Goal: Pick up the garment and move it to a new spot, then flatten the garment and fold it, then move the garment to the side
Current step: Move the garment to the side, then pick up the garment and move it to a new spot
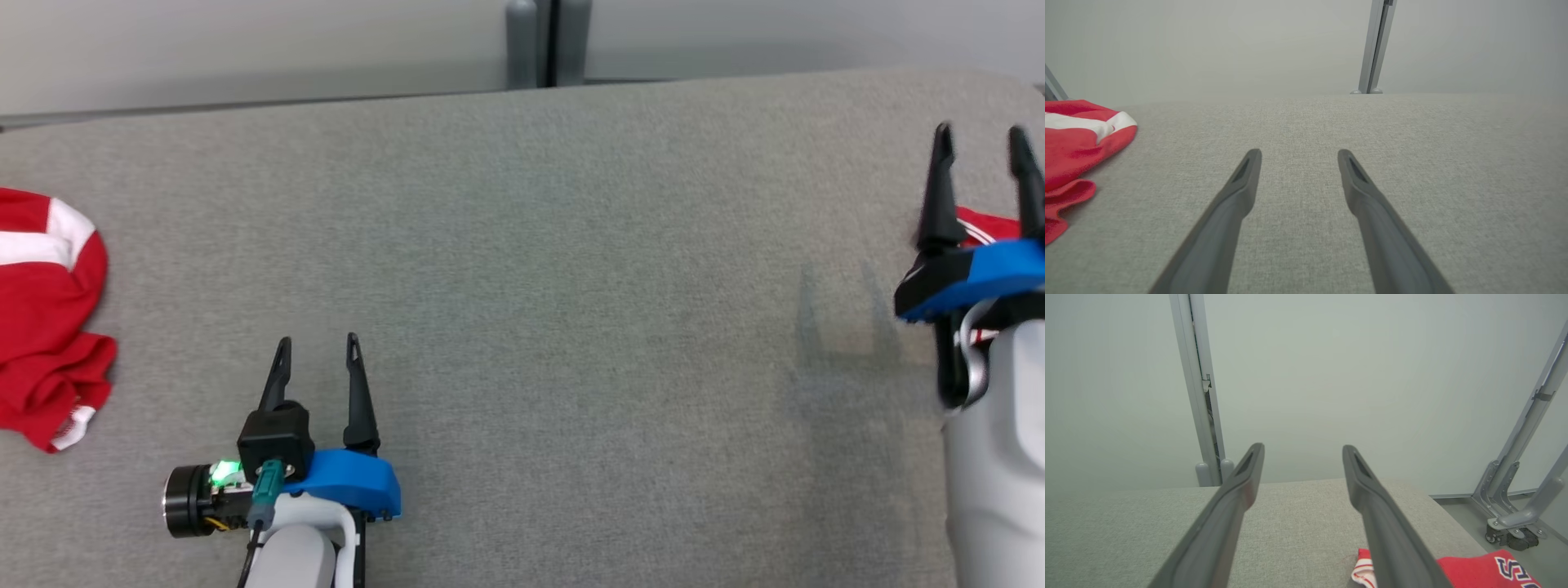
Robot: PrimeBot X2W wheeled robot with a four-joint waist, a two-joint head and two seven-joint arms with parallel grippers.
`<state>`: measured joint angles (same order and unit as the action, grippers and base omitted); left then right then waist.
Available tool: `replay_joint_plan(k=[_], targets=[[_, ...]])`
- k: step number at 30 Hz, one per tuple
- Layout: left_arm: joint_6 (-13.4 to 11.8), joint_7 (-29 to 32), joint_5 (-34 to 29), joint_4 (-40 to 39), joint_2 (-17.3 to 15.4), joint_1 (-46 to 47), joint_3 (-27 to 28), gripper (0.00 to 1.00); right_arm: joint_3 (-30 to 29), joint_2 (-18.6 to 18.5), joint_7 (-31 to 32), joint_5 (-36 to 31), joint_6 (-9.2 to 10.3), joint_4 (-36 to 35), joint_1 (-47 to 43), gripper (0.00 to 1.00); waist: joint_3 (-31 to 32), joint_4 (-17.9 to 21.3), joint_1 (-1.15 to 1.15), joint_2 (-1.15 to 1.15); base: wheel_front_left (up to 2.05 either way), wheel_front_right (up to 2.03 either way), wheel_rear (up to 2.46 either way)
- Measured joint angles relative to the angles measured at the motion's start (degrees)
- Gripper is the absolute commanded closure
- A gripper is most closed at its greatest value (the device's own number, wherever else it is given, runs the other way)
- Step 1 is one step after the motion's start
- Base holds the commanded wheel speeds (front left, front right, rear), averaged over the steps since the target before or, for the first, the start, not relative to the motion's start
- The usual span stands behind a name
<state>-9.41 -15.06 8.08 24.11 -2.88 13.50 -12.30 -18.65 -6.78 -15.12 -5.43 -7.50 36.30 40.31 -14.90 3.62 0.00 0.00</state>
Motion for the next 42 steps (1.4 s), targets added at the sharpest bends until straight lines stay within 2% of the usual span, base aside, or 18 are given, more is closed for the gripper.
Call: replay_joint_plan(k=[3, 9, 21, 34, 38, 42], targets=[[-0.37, -0.01, 0.38, -0.27, -0.02, -0.92, 1.23, 0.00, 3.37, 1.22, -0.01, 4.33, 0.01, -3.85, -5.38, 0.00, 1.80, -1.42, 0.00, 0.00, 0.00, 0.00, 0.00], [-0.62, 0.00, 0.02, -0.24, -0.03, -2.71, 3.64, 0.00, 8.47, 3.41, 0.00, 6.80, 0.01, -6.53, -14.80, 0.00, 5.26, -3.60, -0.01, 0.00, 0.00, 0.00, 0.00], [-0.20, -0.01, -0.55, 2.35, -0.02, -7.23, 5.32, 0.00, 15.95, 3.96, 0.00, 11.83, 0.01, -4.09, -25.93, 0.00, 13.11, -4.64, -0.01, -0.01, 0.00, 0.00, 0.00], [-0.69, 0.00, -0.07, 2.04, -0.02, -8.90, 5.25, 0.00, 17.17, 3.93, 0.00, 13.82, 0.01, -4.48, -27.63, 0.00, 14.04, -4.01, 0.00, -0.01, 0.00, 0.00, 0.00], [-0.81, -0.01, 0.25, 1.71, 0.02, -8.74, 4.76, 0.00, 17.86, 3.88, 0.00, 14.25, 0.01, -4.54, -27.65, 0.00, 14.10, -5.67, 0.00, -0.01, 0.00, 0.00, 0.00], [-0.87, 0.00, 0.97, 1.38, -0.01, -8.42, 4.45, 0.00, 18.62, 3.90, 0.00, 14.92, 0.01, -4.99, -27.65, 0.00, 14.49, -9.36, 0.00, -0.01, 0.00, 0.00, 0.00]])
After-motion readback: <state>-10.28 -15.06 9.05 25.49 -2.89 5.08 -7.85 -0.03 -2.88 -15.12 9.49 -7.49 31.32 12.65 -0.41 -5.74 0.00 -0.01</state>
